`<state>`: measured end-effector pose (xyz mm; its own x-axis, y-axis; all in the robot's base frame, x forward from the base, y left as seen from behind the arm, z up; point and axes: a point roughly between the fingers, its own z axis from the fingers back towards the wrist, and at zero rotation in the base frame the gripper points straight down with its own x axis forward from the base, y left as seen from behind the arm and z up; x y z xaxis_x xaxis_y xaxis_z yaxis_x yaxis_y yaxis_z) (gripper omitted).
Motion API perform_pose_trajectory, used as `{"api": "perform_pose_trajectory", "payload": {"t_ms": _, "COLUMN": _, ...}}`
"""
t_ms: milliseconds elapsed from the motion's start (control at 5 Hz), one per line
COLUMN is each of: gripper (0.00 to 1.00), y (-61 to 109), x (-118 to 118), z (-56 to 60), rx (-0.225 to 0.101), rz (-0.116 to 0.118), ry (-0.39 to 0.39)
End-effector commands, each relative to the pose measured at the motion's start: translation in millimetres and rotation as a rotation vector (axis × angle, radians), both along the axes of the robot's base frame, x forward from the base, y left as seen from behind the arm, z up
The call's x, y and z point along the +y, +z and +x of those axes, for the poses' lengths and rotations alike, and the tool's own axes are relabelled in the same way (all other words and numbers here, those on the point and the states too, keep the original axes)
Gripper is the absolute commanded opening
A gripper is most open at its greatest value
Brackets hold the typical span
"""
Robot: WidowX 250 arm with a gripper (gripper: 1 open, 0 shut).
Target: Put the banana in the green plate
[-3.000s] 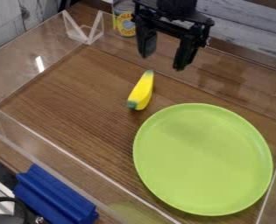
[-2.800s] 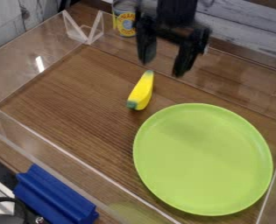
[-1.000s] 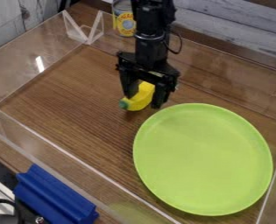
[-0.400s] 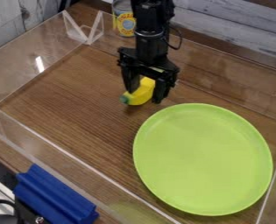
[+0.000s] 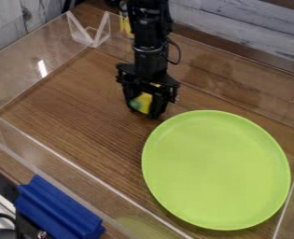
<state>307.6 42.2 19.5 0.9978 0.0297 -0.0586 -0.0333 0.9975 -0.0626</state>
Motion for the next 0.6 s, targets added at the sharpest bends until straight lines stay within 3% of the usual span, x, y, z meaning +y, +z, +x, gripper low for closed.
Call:
{"api": "perform_pose_trajectory", "payload": {"t_ms": 0, "gripper": 0.0, "y": 7.2, "x": -1.4, "z": 4.5, "rx": -0.019, "rz": -0.007, "ry": -0.009}}
{"api": "perform_pose_trajectory", "payload": {"t_ms": 400, "gripper": 0.0, "y": 13.7, "x": -8.4, "z": 9.0, "rx": -0.027, "rz": -0.02, "ry": -0.027}}
